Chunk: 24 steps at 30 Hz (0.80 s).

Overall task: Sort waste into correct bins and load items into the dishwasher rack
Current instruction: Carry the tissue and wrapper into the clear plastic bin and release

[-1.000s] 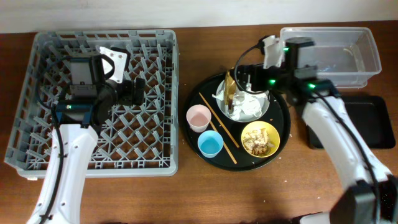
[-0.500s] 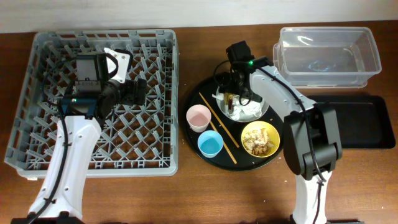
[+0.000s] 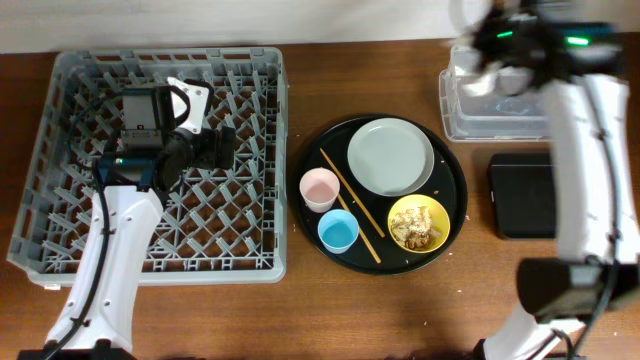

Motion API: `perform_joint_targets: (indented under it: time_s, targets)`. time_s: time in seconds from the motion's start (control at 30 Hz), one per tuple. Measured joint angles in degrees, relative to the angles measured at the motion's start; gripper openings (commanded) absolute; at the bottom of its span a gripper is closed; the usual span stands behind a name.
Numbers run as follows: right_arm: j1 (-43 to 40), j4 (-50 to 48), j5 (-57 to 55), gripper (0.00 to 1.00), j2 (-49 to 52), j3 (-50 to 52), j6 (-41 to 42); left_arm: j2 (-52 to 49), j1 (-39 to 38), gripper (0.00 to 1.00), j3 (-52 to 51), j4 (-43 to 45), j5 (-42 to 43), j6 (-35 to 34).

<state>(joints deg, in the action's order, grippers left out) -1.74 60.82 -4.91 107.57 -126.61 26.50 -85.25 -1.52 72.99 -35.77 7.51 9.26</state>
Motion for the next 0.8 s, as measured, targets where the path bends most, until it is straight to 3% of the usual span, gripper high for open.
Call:
perform_joint_targets:
  time_s: [0.03,0.1,0.13,0.17,0.3,0.4,0.43,0.53,0.63,0.73,0.8]
  targets:
    - [-3.50,-1.64,-0.17,0.04,0.20,-0.24,-0.20,0.00,0.00,0.99,0.00,0.22,0.00,0.00]
    - [-8.55,-6.97,-0.20,0.05,10.56,0.52,-0.37,-0.04,0.00,0.99,0.00,0.33,0.00,0.00]
    - [-9.03,-8.94,-0.17,0.36,13.81,0.94,-0.44,-0.09,0.00,0.99,0.00,0.42,0.00,0.00]
    - [-9.27,-11.93,-0.09,0.98,18.69,1.25,-0.35,-0.11,0.00,0.99,0.00,0.42,0.00,0.00]
    - [-9.27,-13.33,0.48,0.99,22.40,1.68,-1.03,-0.15,0.00,0.99,0.00,0.61,0.00,0.00]
    - [-9.27,-8.39,4.59,0.98,16.81,1.86,-1.25,-0.15,0.00,0.99,0.00,1.07,0.02,0.00]
    - [-9.05,-1.22,9.51,1.00,9.81,1.99,-3.54,-0.15,0.00,0.99,0.00,1.25,0.02,0.00]
    - [-3.23,17.73,14.67,0.88,-9.51,0.42,-6.67,-0.28,0.00,0.99,0.04,1.73,0.07,-0.09]
    - [4.07,29.83,14.67,0.80,-10.64,1.14,-7.56,-0.28,0.00,0.99,0.04,2.21,0.07,-0.28]
    - [8.81,31.08,11.26,0.73,-8.90,9.92,-6.97,-0.28,0.00,0.99,0.04,2.38,0.04,-0.28]
    - [11.13,24.39,9.81,0.71,-8.70,24.59,-6.75,-0.28,0.00,0.99,0.07,2.36,0.13,-0.31]
